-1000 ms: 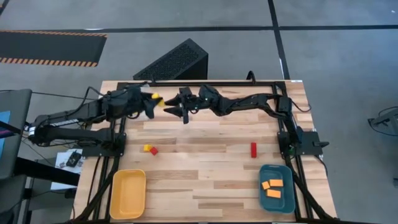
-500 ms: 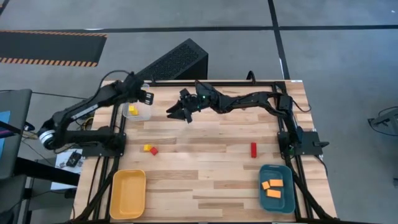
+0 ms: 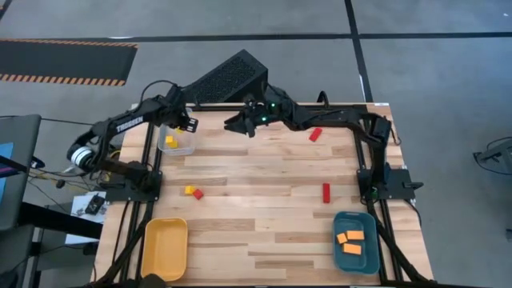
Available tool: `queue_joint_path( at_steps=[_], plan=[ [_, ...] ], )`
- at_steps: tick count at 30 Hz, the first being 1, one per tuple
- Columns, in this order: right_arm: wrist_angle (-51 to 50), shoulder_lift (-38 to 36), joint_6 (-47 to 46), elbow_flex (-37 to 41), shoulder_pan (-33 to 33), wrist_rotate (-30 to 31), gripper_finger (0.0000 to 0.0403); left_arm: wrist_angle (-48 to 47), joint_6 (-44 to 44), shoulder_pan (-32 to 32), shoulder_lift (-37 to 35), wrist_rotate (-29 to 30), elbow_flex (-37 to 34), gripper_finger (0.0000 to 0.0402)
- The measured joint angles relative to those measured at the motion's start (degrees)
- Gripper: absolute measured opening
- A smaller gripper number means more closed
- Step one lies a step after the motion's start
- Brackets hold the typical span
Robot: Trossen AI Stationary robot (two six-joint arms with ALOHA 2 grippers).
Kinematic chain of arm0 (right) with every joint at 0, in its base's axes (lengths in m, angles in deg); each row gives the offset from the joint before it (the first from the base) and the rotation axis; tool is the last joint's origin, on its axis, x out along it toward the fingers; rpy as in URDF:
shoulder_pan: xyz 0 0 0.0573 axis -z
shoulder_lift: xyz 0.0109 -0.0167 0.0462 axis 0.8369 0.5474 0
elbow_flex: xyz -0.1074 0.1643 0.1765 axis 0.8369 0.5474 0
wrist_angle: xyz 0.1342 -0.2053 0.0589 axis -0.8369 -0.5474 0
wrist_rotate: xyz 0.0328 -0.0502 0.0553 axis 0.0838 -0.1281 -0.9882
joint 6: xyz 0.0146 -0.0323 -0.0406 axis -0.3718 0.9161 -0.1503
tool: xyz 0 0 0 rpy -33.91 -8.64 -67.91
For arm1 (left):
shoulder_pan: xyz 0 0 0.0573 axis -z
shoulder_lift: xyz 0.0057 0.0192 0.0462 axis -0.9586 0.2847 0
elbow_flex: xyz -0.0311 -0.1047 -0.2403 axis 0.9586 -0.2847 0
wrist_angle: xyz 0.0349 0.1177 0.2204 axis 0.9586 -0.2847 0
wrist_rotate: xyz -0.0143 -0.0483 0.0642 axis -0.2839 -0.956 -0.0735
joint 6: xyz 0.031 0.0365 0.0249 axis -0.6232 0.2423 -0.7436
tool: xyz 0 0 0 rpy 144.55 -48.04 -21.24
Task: Sort & place blocks by color
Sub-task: Put the right yellow block into the transparent white bin
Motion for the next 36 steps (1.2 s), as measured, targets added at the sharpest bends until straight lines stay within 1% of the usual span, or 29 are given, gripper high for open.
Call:
queue_joint_path(
  at_steps=[4, 10, 15, 17, 20, 22, 25, 28, 31, 36],
  plan=[
    [-5.8, -3.0, 4.4, 0.0, -1.2, 1.9, 0.026, 0.7, 1.4, -0.1, 3.4, 0.5, 0.1, 0.0113],
    [-14.2, -6.9, 10.2, 0.0, -3.1, 7.9, 0.026, -0.2, 2.2, 0.1, 8.0, 2.2, 1.3, 0.0113],
    [-22.4, -9.3, 13.2, 0.0, -3.1, 13.4, 0.026, -2.4, 2.9, 0.0, 9.6, 2.1, 2.7, 0.0114],
    [-23.1, -10.1, 14.2, 1.2, -3.1, 15.3, 0.026, -3.5, 2.8, 0.0, 10.3, 2.1, 3.1, 0.0114],
    [-17.1, -12.1, 12.5, 7.4, -3.1, 19.0, 0.026, -5.0, 2.6, 0.0, 11.2, 2.0, 4.0, 0.0117],
    [-8.2, -12.8, 7.6, 14.6, -3.1, 21.4, 0.026, -5.1, 2.8, 0.0, 11.5, 2.1, 4.2, 0.0126],
    [3.1, -12.6, 0.2, 25.8, -3.6, 22.6, 0.026, -4.8, 4.1, 0.0, 11.5, 2.2, 4.2, 0.0149],
    [12.4, -12.6, -5.0, 33.5, -4.6, 23.1, 0.026, -4.9, 4.2, 0.0, 11.5, 2.3, 4.2, 0.0177],
    [17.1, -12.6, -7.9, 37.7, -6.9, 25.7, 0.026, -5.0, 4.1, 0.0, 11.5, 2.2, 4.2, 0.0199],
    [18.2, -12.7, -8.6, 38.2, -11.6, 33.3, 0.026, -5.9, 2.7, 0.0, 11.5, 2.0, 4.3, 0.0218]
  ],
)
